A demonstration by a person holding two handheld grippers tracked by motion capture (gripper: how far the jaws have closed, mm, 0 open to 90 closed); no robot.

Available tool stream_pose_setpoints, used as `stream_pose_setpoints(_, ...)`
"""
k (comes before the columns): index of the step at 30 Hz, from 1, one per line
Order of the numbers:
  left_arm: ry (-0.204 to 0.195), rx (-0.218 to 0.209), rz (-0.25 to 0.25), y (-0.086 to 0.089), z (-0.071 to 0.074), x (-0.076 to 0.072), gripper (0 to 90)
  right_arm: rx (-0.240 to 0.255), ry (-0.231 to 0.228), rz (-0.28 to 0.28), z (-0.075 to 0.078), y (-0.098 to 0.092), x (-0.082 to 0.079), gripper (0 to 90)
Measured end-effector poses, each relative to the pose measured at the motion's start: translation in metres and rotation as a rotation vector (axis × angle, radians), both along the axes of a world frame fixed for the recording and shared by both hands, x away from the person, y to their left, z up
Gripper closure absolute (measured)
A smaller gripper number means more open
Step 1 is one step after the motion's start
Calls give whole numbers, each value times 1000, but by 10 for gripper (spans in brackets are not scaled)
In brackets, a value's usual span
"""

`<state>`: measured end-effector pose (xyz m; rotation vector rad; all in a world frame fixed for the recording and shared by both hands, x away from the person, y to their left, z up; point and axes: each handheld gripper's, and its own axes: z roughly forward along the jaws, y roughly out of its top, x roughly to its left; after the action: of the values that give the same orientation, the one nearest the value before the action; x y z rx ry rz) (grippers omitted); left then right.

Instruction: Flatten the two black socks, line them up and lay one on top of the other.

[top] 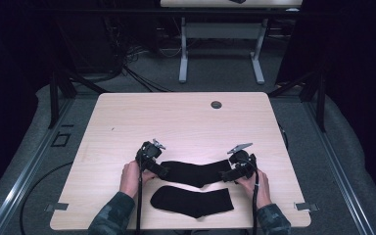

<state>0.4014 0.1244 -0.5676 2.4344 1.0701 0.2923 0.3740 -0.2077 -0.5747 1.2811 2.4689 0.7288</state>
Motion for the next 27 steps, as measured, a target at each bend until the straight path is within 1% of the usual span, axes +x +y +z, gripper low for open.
stream_pose_setpoints(2, 3, 1, 2, 3, 0, 0, 111, 13, -5, -5, -1, 2, 0, 8)
stream_pose_setpoints(4, 5, -2, 3, 4, 0, 0, 112, 13, -3, -8, -1, 3, -1, 1)
stream_pose_setpoints(5, 5, -1, 3, 5, 0, 0, 111, -1, 1, 2, -1, 2, -1, 0)
stream_pose_setpoints(7, 4, -3, 7, 6, 0, 0, 111, 14, -3, -4, -1, 4, -2, 0)
stream_pose_setpoints(9, 3, -6, 9, 7, 0, -1, 112, 8, 0, 2, -1, 4, -1, 0)
stream_pose_setpoints(10, 1, -5, 9, 7, 0, -1, 112, 22, -11, -10, -2, 5, -2, 0)
stream_pose_setpoints(11, -1, -4, 9, 7, 0, -2, 113, 6, -8, 5, -1, 4, -2, 0)
stream_pose_setpoints(12, -2, -2, 9, 7, 0, -3, 113, 11, -10, -3, -2, 4, -3, 0)
stream_pose_setpoints(13, -1, -2, 9, 7, 0, -4, 113, 14, -4, 2, -1, 4, -3, 0)
stream_pose_setpoints(14, -2, -1, 10, 8, 0, -4, 113, 14, -10, 3, -2, 4, -4, 0)
stream_pose_setpoints(15, 0, -2, 10, 8, 0, -5, 113, 25, -16, -6, -2, 4, -6, 0)
stream_pose_setpoints(16, -3, -6, 11, 9, -1, -6, 113, 20, -14, 5, -2, 3, -6, 0)
stream_pose_setpoints(17, -3, -5, 8, 10, -1, -7, 113, 20, -14, 4, -2, 3, -7, 0)
stream_pose_setpoints(18, -2, -10, 10, 10, -1, -8, 113, 36, -27, -12, -4, 4, -8, 0)
stream_pose_setpoints(19, -2, -12, 12, 11, -1, -8, 113, 26, -23, -1, -3, 4, -7, 0)
stream_pose_setpoints(23, 3, -3, 9, 11, 0, -9, 113, 26, -22, 4, -3, 3, -8, 0)
stream_pose_setpoints(24, 4, -1, 9, 11, 0, -9, 113, 28, -26, -2, -3, 4, -8, 0)
stream_pose_setpoints(27, 8, 6, 7, 11, 0, -10, 113, 16, -17, 6, -2, 3, -10, 0)
